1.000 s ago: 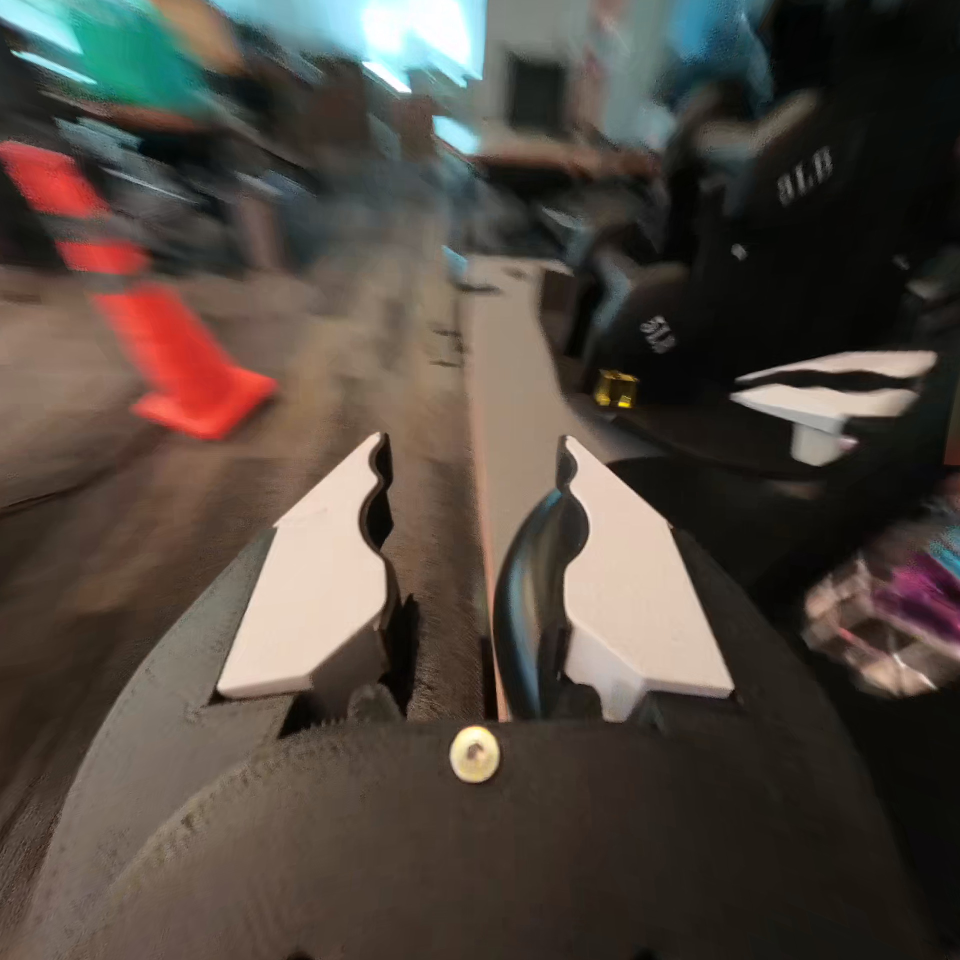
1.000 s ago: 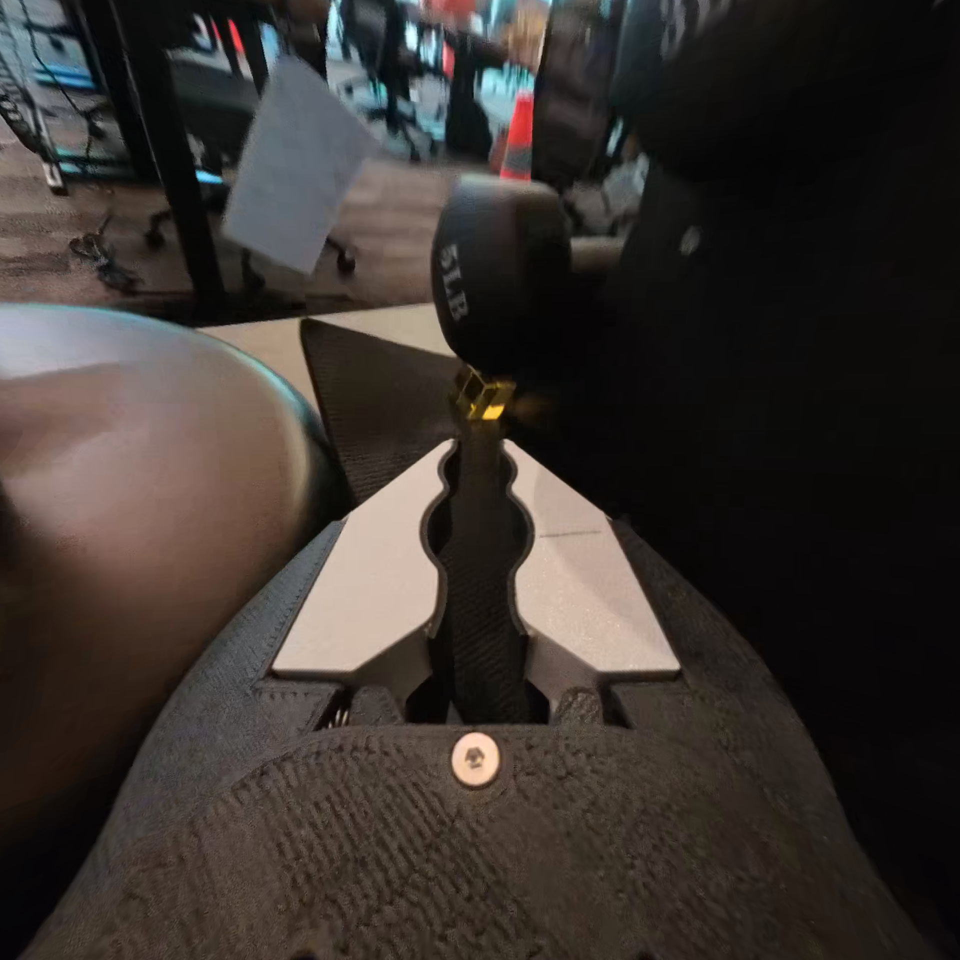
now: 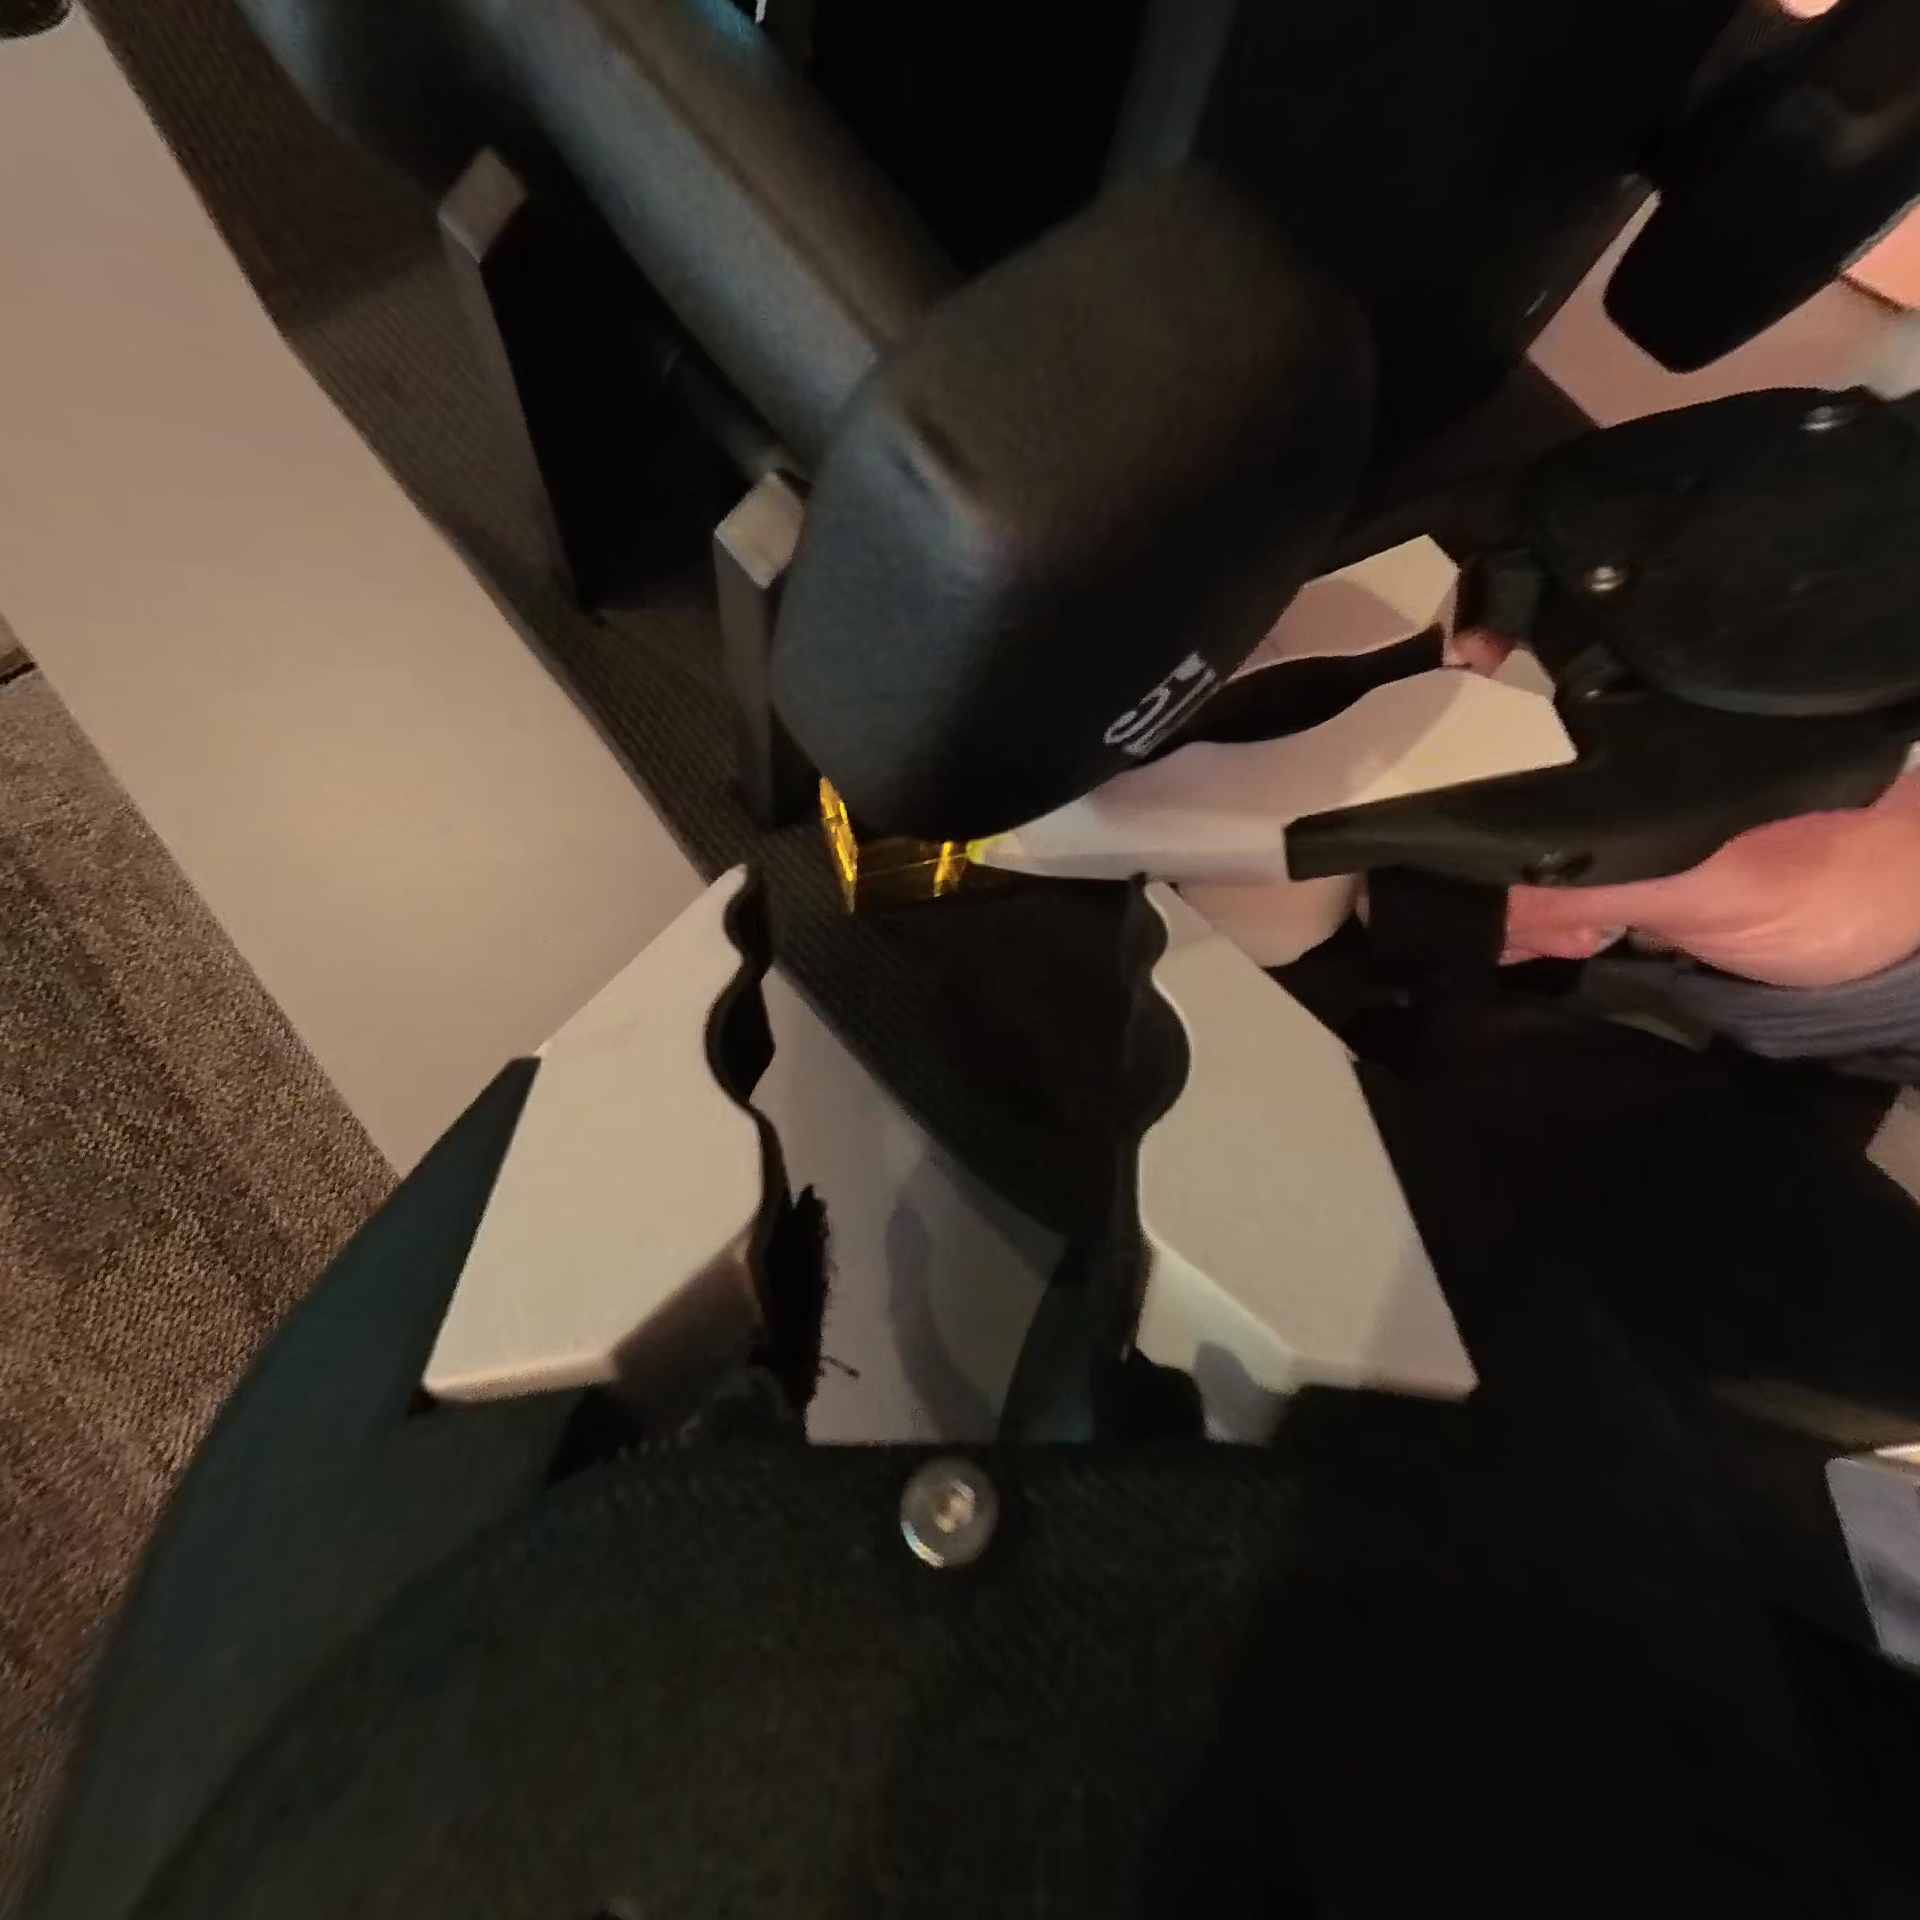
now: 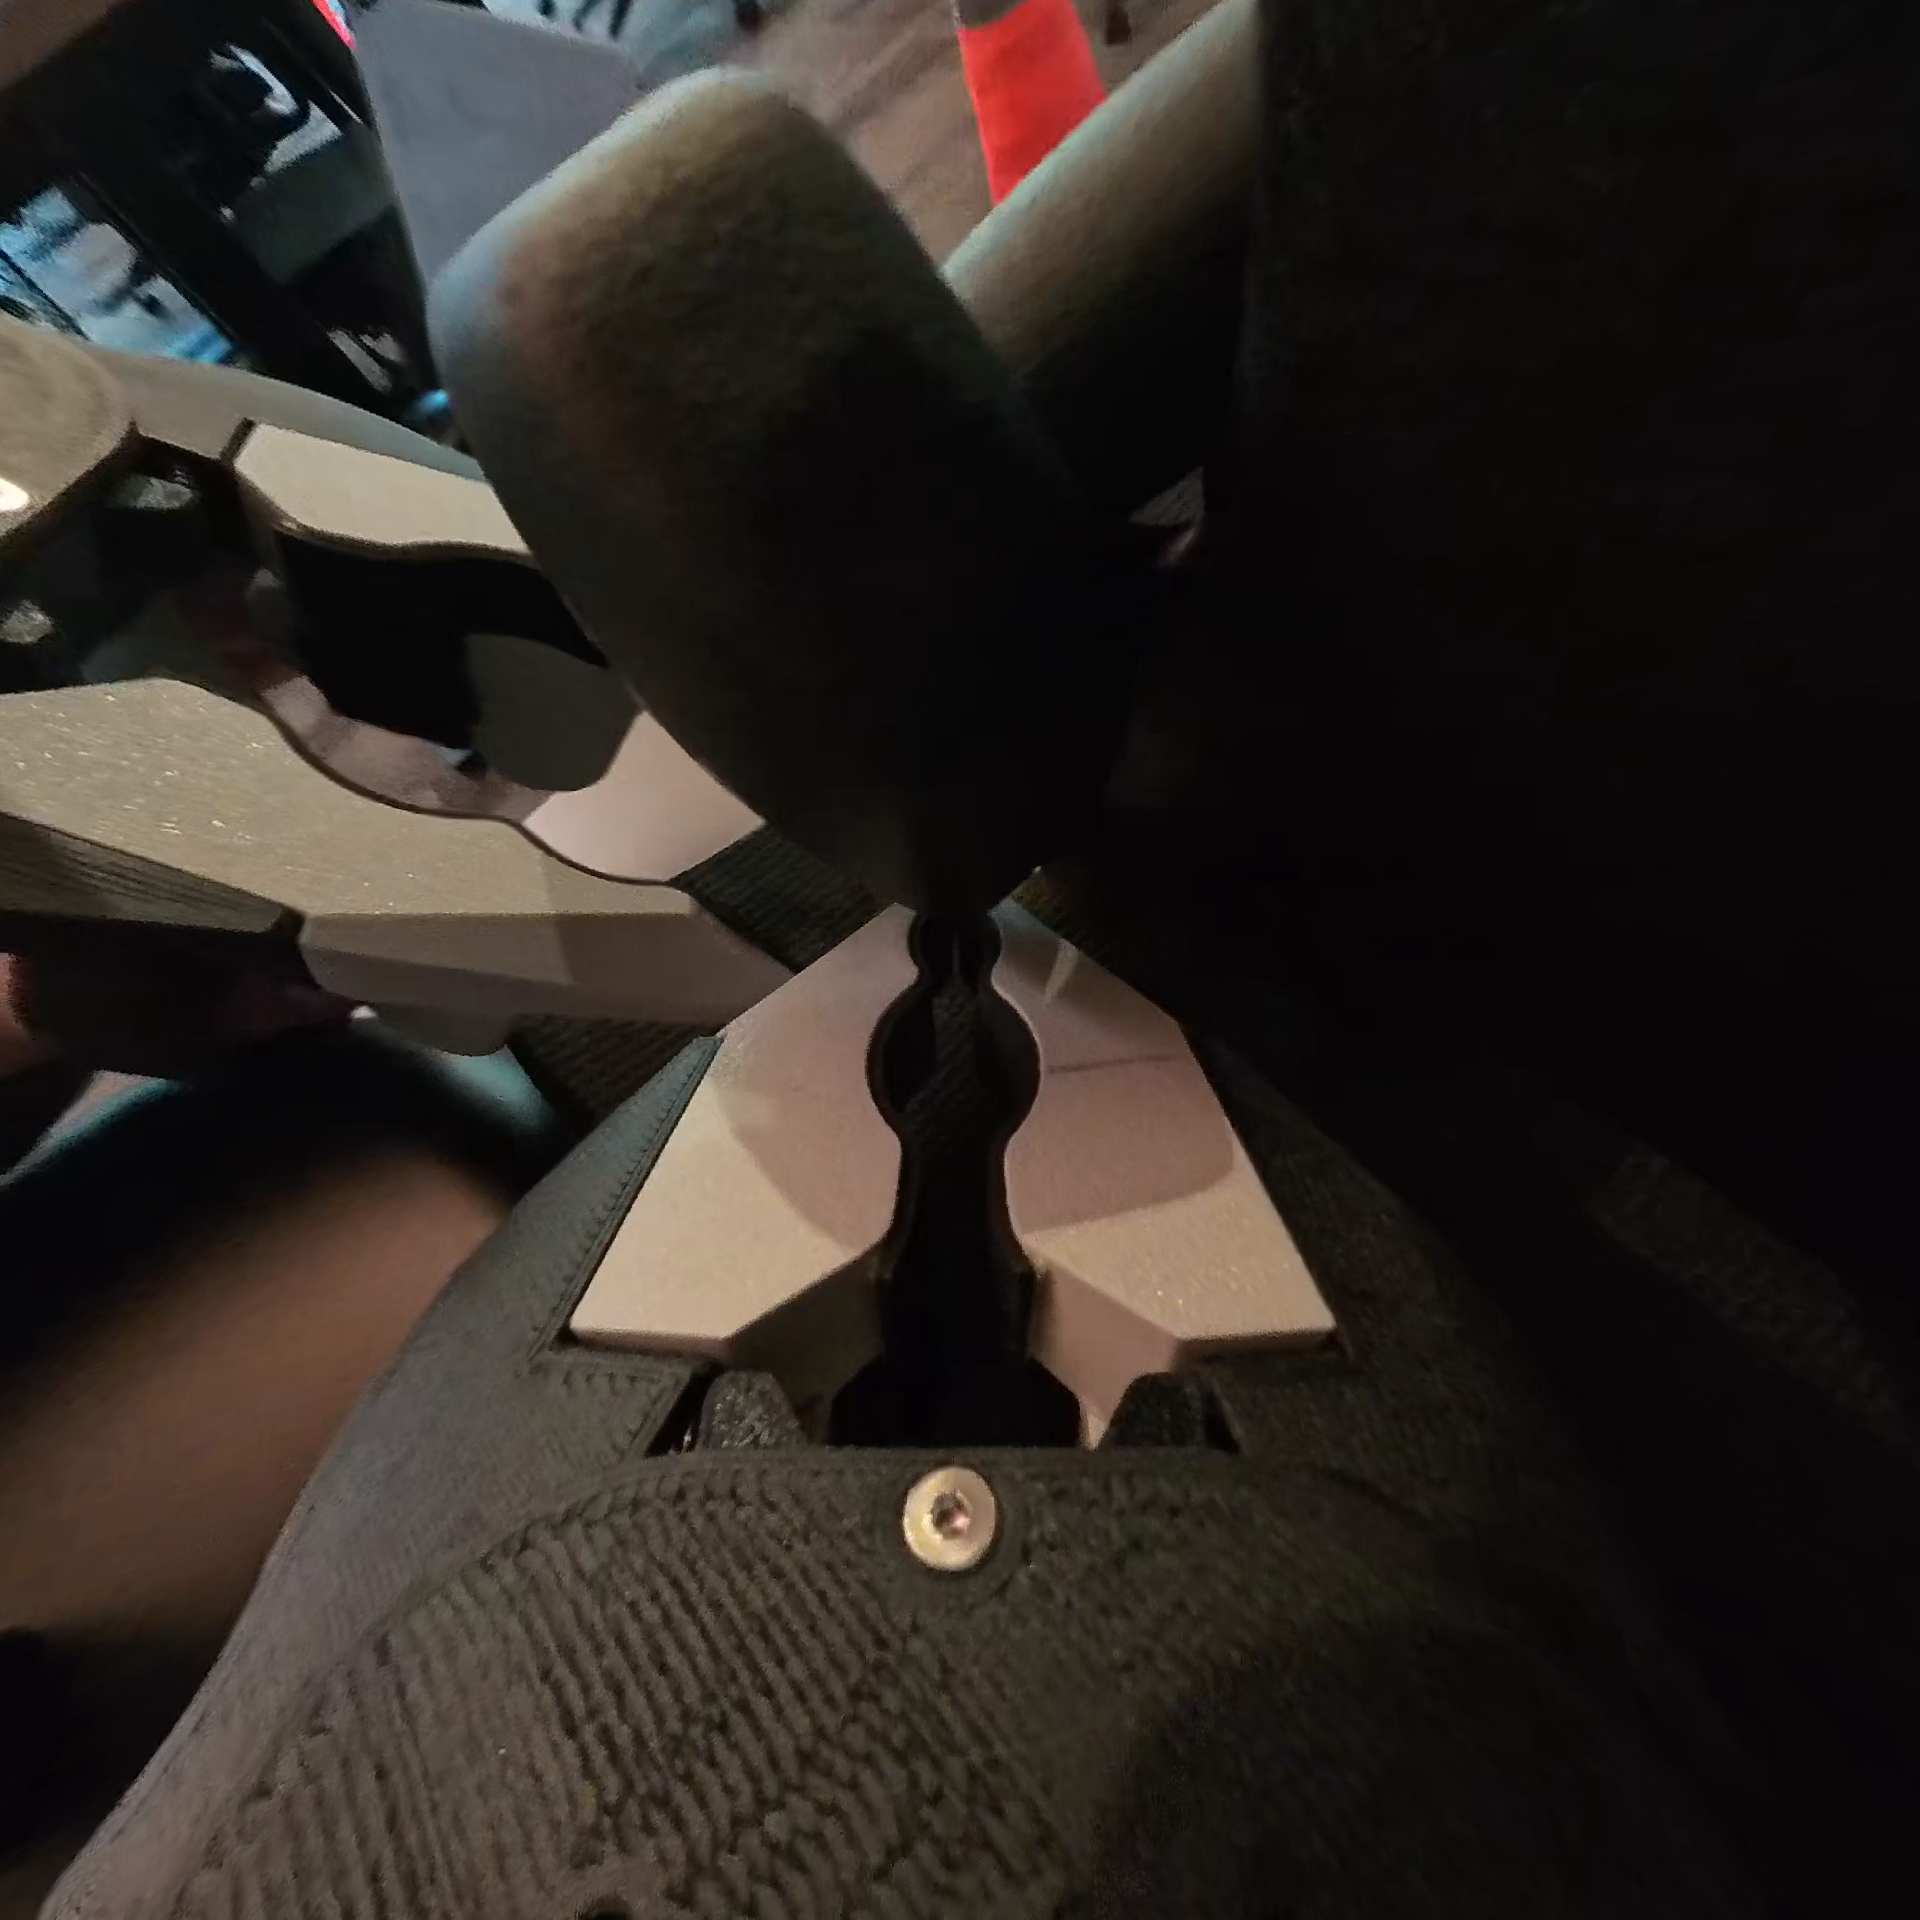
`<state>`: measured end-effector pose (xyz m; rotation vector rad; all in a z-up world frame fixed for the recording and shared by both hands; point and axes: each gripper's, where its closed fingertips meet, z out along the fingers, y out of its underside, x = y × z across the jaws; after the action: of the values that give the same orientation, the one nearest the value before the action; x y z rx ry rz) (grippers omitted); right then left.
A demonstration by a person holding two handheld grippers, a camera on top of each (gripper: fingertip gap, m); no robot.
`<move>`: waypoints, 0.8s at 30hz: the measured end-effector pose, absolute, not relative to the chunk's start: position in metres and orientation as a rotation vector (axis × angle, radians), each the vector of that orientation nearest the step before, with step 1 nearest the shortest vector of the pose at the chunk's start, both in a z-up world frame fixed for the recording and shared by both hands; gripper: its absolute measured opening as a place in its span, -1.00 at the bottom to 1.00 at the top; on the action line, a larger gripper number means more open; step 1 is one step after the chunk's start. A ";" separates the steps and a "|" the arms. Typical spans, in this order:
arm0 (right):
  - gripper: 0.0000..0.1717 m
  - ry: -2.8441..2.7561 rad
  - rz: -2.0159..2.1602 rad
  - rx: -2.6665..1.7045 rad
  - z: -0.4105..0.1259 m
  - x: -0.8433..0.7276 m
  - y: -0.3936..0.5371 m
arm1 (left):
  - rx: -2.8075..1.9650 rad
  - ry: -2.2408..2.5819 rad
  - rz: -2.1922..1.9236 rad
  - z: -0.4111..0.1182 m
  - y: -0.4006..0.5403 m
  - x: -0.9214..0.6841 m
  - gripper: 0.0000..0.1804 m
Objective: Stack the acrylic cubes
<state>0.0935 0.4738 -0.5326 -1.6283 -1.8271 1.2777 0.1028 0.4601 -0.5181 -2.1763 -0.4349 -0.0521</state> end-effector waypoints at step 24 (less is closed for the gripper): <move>-1.00 -1.359 1.334 -0.895 -0.439 0.188 0.508 | -2.223 -0.547 -0.003 -0.529 0.462 0.087 -0.19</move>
<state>0.1880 0.5084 -0.4390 -0.8946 -1.3592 1.3337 0.0873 0.4623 -0.5287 -2.2230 -0.5465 -0.0027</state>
